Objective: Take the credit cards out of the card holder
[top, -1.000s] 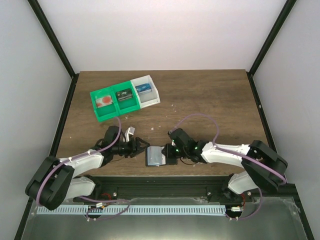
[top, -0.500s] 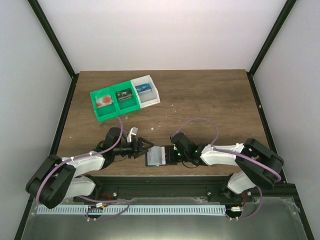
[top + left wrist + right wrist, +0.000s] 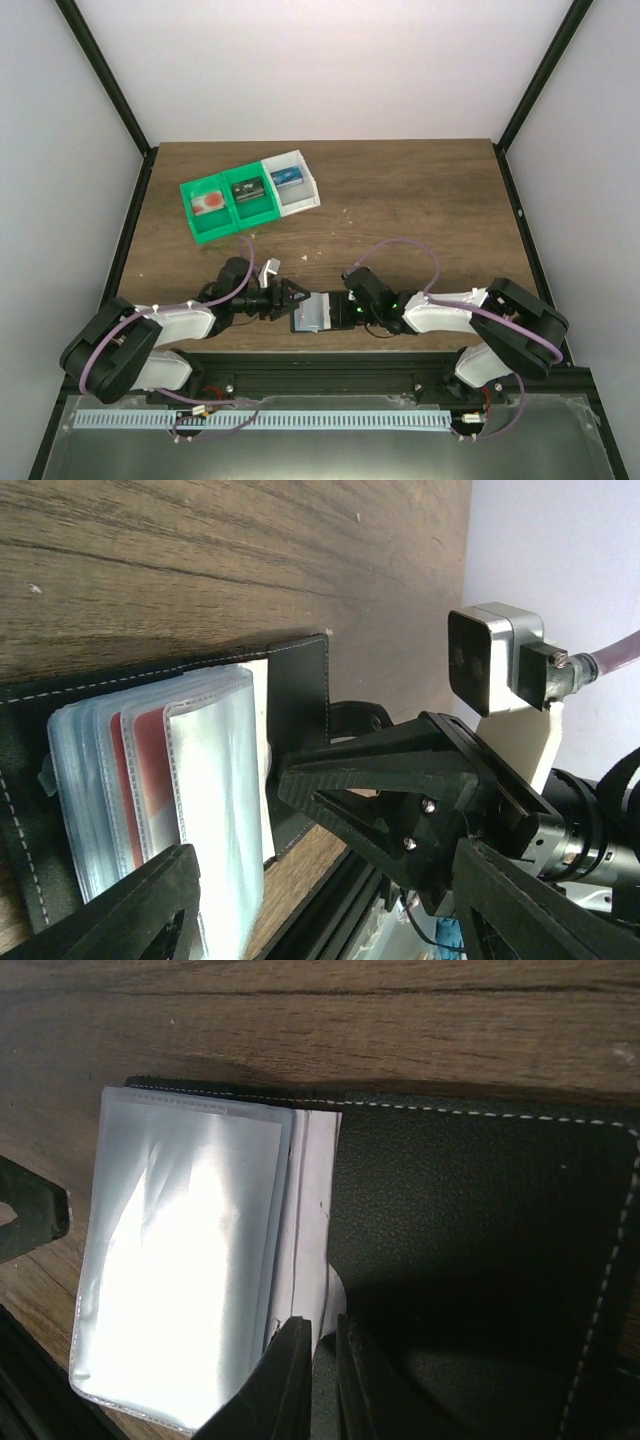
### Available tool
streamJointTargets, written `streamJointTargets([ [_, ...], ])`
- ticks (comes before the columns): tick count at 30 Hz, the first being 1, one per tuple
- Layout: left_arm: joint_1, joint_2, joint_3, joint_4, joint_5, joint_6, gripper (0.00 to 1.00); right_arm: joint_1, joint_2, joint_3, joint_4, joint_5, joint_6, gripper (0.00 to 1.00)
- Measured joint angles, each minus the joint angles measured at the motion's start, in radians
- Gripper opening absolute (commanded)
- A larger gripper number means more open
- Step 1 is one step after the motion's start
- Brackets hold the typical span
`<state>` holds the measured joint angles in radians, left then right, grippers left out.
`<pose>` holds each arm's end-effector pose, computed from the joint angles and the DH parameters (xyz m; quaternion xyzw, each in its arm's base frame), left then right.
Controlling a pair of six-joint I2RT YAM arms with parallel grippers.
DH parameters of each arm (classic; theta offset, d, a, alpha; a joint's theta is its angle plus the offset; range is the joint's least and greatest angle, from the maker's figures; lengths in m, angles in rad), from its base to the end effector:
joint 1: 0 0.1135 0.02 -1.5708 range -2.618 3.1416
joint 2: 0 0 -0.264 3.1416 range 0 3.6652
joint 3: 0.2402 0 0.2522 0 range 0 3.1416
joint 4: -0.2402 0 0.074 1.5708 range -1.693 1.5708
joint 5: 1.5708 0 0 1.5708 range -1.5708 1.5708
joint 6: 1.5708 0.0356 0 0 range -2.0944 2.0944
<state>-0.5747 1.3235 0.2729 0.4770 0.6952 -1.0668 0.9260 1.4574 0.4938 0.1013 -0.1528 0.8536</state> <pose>0.1675 -0.1356 0.1317 -0.0431 0.8405 -0.5329 0.0876 0.1461 0.2032 0.1260 -0.0603 0.9336 0.3138 0.1621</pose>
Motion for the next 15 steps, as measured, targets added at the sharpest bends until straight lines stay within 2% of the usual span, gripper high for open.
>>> streamJointTargets([
  [15,-0.015,0.043,0.004,-0.002,-0.017,0.023,0.71,0.000,0.000,-0.006,0.014,-0.001,0.004,0.10],
])
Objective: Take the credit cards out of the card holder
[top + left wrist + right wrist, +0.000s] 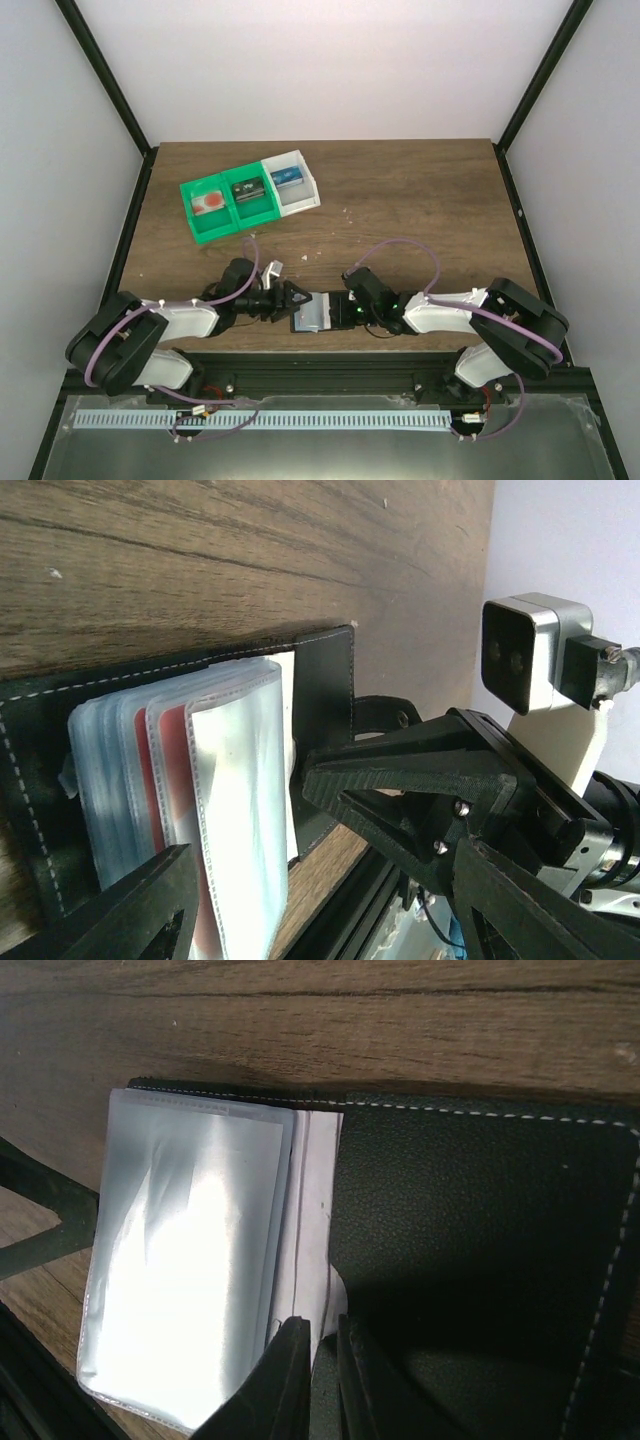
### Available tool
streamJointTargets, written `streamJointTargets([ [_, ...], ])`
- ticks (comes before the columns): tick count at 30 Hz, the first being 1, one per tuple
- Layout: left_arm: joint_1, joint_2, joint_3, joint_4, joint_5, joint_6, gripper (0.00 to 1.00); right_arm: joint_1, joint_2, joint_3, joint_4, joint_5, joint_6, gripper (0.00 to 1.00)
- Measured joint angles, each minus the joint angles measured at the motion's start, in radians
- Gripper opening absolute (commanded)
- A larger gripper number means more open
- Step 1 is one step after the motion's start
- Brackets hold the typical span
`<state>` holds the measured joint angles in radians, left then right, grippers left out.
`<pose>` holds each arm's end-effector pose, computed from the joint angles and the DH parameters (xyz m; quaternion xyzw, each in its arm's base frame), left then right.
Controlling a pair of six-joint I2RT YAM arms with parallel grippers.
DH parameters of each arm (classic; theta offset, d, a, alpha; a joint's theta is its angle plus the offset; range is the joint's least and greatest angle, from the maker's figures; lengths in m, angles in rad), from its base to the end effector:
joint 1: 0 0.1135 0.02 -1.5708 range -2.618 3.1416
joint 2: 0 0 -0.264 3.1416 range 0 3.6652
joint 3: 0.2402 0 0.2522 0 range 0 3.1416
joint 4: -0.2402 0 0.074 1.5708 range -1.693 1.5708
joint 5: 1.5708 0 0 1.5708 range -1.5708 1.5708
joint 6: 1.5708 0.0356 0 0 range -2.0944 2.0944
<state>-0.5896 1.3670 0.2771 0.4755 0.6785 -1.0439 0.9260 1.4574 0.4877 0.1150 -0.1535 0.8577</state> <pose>0.1673 -0.1388 0.1240 -0.0393 0.8502 -0.5186 0.0817 0.1458 0.2029 0.1254 -0.0587 0.9324 0.3170 0.1635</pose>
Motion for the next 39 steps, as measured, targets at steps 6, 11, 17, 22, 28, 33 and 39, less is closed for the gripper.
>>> streamJointTargets([
  [6,-0.011,0.021,0.016,0.003,-0.001,-0.001,0.71,0.000,0.000,-0.005,0.010,-0.001,0.000,0.11],
  [11,-0.028,0.042,0.029,0.003,0.000,-0.005,0.71,0.000,0.000,-0.008,0.017,-0.002,0.001,0.11],
  [17,-0.043,0.035,0.061,0.003,0.001,-0.034,0.71,-0.001,-0.002,-0.022,0.041,-0.006,0.004,0.11],
  [22,-0.063,0.021,0.088,0.027,0.000,-0.065,0.71,-0.001,-0.005,-0.033,0.061,-0.010,0.004,0.12],
  [28,-0.097,0.069,0.092,0.066,-0.004,-0.103,0.72,0.000,-0.037,-0.050,0.053,-0.003,0.004,0.16],
  [33,-0.146,0.121,0.132,0.067,-0.019,-0.112,0.72,0.000,-0.132,-0.095,0.026,0.017,0.006,0.21],
  [39,-0.165,0.217,0.227,0.117,-0.020,-0.125,0.72,0.000,-0.305,-0.153,-0.016,0.071,0.013,0.23],
])
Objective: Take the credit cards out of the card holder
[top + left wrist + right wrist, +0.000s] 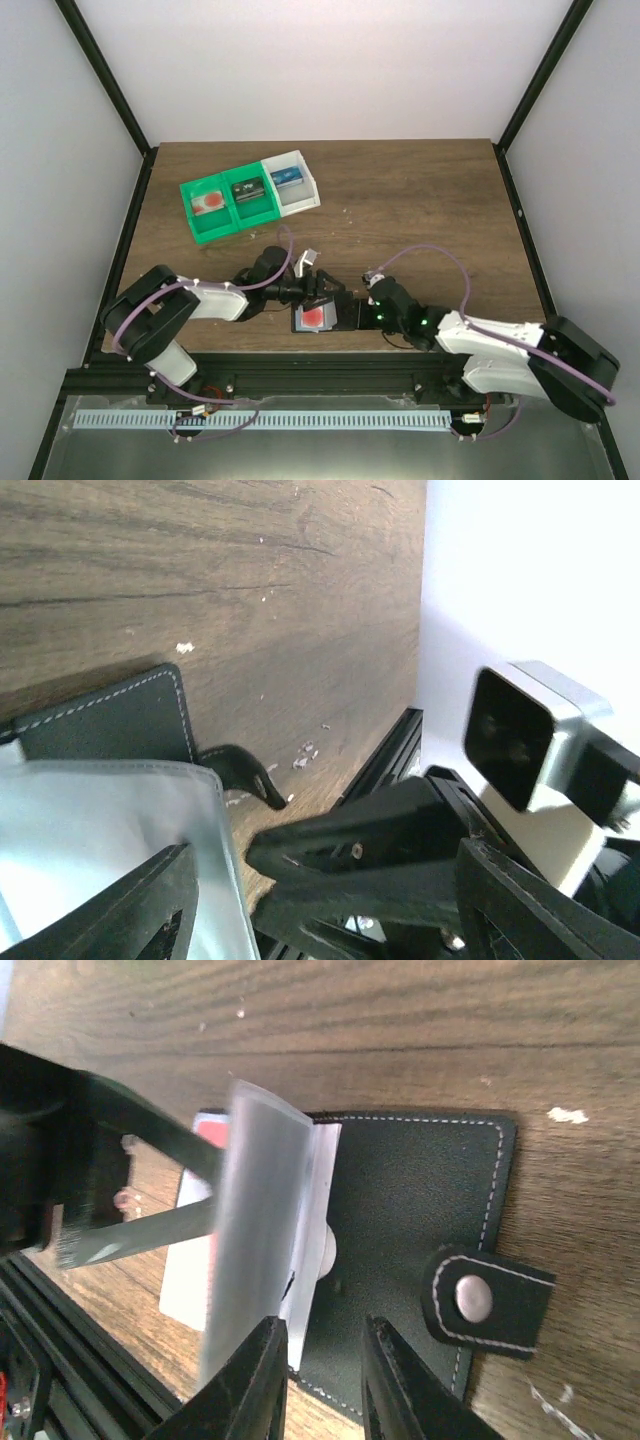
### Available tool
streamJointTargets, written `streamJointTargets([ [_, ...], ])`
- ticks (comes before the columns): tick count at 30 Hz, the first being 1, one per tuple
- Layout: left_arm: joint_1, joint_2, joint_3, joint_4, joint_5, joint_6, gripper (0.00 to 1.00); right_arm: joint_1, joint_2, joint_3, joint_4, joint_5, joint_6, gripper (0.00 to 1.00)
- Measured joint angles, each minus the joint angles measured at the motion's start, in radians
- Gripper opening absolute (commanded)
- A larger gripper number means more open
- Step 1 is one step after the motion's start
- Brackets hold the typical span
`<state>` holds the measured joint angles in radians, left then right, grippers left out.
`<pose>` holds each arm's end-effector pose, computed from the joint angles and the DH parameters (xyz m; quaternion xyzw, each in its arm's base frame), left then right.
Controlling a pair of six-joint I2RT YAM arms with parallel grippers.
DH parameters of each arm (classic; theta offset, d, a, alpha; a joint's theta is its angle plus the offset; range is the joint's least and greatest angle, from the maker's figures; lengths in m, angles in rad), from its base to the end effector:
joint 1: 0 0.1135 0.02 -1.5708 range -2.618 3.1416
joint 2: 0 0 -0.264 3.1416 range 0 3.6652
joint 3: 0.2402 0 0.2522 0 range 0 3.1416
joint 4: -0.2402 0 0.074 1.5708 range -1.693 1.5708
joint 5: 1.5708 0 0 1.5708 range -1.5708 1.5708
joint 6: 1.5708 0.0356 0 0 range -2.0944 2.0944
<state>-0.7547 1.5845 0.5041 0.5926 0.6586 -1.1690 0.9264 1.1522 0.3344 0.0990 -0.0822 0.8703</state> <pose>0.1906 -0.2092 0.1418 -0.0037 0.8278 -0.5586 0.0517 0.1216 0.1667 0.1449 -0.0425 0.9090 0.3463 0.2279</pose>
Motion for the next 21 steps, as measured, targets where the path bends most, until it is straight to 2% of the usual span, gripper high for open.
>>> streamJointTargets([
  [6,-0.014,0.083,0.046,0.016,0.008,0.011,0.72,0.000,-0.191,-0.060,-0.018,0.023,0.002,0.24],
  [12,-0.015,0.085,0.080,-0.072,-0.002,0.079,0.73,0.000,-0.310,-0.074,-0.009,0.008,-0.006,0.26],
  [21,0.011,-0.039,0.088,-0.212,-0.052,0.156,0.71,0.000,-0.233,-0.053,0.027,-0.046,-0.028,0.25],
])
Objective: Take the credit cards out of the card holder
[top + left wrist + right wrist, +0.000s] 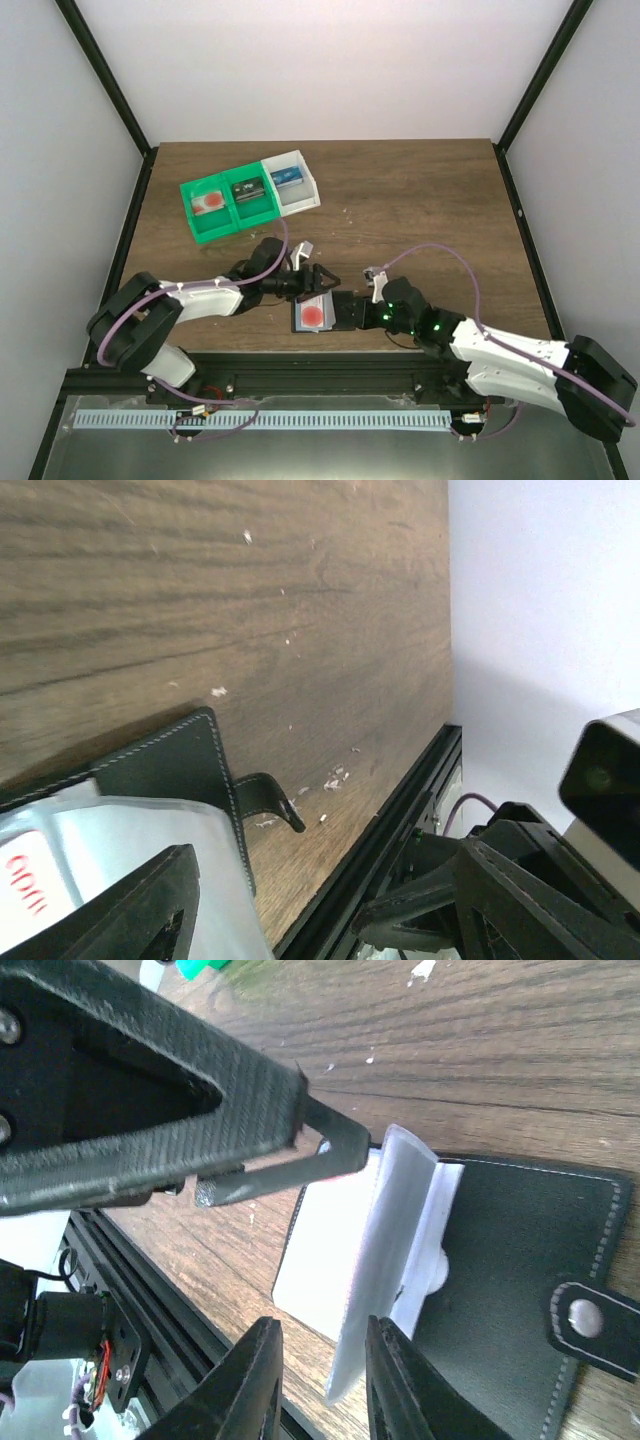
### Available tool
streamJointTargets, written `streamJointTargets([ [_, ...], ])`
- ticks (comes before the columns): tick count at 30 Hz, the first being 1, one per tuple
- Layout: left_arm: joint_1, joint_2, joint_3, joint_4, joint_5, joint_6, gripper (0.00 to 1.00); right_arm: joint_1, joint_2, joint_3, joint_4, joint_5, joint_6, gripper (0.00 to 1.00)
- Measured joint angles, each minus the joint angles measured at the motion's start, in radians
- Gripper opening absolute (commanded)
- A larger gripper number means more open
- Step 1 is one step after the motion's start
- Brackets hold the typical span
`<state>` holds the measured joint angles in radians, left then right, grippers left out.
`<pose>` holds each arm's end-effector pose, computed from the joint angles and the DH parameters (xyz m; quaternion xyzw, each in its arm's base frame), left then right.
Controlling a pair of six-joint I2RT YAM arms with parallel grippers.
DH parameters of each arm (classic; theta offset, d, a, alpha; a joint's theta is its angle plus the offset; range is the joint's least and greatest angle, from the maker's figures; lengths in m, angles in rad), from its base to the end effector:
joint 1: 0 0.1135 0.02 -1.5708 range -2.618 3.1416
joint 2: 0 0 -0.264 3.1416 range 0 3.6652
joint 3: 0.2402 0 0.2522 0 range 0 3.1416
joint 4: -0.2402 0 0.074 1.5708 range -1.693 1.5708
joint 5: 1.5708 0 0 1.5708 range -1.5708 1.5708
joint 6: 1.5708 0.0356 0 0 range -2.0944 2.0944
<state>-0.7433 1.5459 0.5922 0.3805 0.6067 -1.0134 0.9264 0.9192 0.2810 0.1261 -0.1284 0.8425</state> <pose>0.2004 -0.2118 0.1564 0.0288 0.8497 -0.5189 0.0895 0.1091 0.1528 0.1721 -0.0685 0.8592 0.4249 0.2765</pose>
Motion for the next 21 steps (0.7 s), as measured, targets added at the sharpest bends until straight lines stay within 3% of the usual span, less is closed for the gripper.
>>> streamJointTargets([
  [6,0.068,-0.105,-0.068,-0.035,-0.020,0.013,0.66,0.001,0.100,0.059,0.046,-0.063,-0.016,0.24],
  [21,0.127,-0.158,-0.131,-0.130,-0.066,0.020,0.50,0.014,0.329,0.209,0.064,-0.134,-0.026,0.23],
])
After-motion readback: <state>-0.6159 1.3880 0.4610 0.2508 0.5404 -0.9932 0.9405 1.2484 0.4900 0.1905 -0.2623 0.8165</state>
